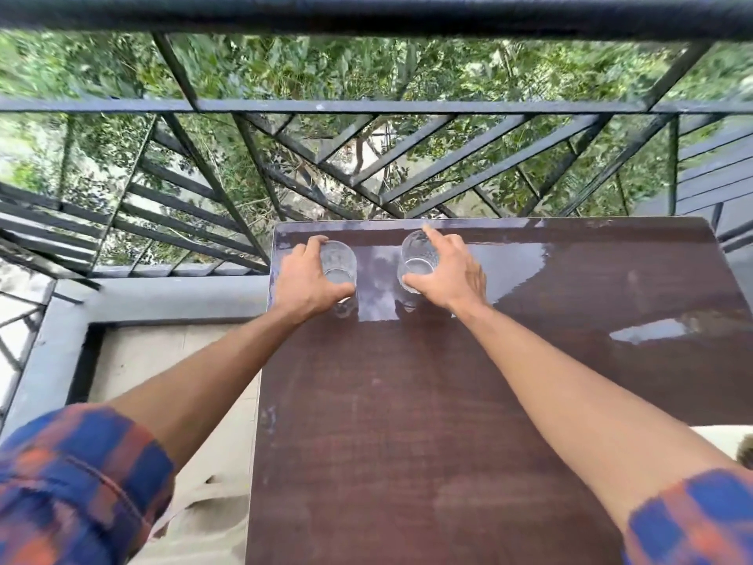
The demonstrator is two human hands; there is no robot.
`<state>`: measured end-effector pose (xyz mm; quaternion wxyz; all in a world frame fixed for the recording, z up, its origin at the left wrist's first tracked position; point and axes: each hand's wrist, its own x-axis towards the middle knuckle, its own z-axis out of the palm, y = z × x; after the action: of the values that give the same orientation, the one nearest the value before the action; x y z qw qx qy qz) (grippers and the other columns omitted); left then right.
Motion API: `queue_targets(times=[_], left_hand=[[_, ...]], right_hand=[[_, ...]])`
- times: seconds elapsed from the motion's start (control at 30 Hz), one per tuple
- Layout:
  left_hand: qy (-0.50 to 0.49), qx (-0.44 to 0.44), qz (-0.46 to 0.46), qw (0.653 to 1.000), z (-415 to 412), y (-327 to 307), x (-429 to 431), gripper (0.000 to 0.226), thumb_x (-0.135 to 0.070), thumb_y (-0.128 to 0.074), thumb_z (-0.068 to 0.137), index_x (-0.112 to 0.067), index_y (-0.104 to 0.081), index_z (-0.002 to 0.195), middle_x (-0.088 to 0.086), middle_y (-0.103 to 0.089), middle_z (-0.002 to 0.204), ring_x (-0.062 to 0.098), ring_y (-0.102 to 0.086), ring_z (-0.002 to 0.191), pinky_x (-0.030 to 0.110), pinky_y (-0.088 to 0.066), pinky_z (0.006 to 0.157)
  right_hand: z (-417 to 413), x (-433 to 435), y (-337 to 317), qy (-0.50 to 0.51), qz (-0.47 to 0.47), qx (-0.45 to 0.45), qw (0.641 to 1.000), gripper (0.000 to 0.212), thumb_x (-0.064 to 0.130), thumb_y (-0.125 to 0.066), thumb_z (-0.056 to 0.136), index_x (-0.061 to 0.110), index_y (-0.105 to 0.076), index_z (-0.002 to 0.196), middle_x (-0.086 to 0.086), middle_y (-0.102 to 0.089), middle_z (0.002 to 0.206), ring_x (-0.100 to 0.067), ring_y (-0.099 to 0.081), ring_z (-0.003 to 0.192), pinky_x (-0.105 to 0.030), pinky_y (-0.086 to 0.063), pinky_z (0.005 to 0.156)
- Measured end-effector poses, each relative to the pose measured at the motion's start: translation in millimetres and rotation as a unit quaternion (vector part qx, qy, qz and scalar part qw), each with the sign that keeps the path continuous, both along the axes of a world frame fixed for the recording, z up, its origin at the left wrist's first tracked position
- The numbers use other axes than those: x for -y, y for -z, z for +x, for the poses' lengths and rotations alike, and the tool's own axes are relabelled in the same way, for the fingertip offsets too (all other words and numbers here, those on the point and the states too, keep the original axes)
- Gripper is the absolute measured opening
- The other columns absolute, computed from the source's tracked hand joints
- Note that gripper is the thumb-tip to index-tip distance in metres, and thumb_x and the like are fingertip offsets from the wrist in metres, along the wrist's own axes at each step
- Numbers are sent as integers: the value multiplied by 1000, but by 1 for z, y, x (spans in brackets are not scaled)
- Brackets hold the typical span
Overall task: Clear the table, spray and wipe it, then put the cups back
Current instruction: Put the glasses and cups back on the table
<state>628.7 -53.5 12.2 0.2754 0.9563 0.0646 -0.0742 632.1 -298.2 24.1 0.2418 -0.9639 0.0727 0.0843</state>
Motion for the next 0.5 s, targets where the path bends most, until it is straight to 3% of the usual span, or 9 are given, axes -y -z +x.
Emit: queue_targets(times=[0.23, 0.3, 0.4, 0.5], left_hand=[[-33, -19, -47, 998, -15, -1, -3, 110, -51, -81, 53, -23, -34, 147, 13, -57, 131, 36, -54, 123, 47, -48, 102], [-53, -10, -67, 996, -32, 0, -9, 114, -51, -82, 51, -22, -32, 149, 13, -56, 135, 34, -53, 125, 45, -47, 104], [-117, -16, -87, 989, -76, 5, -22, 104, -39, -85, 63, -18, -34, 151, 14, -59, 134, 34, -57, 123, 46, -48, 103], [-219, -17, -131, 967, -135, 12, -39, 82, -33, -81, 75, -17, -42, 145, 8, -61, 118, 31, -63, 108, 46, -51, 97]], right_hand=[[-13, 11, 3, 33, 44, -22, 998, 118, 57, -85, 62, 49, -12, 154, 5, -49, 146, -28, -52, 129, -43, -50, 93], [-25, 16, 6, 77, 77, -20, 994, 115, 54, -86, 64, 46, -17, 154, 6, -59, 132, -21, -55, 119, -40, -48, 91], [-52, 23, 14, 135, 119, -28, 983, 92, 57, -82, 70, 38, -37, 148, 11, -64, 101, -14, -56, 99, -34, -44, 84], [-87, 22, 21, 145, 137, -49, 979, 40, 53, -74, 80, 32, -67, 114, 14, -67, 85, -21, -67, 101, -29, -42, 78]])
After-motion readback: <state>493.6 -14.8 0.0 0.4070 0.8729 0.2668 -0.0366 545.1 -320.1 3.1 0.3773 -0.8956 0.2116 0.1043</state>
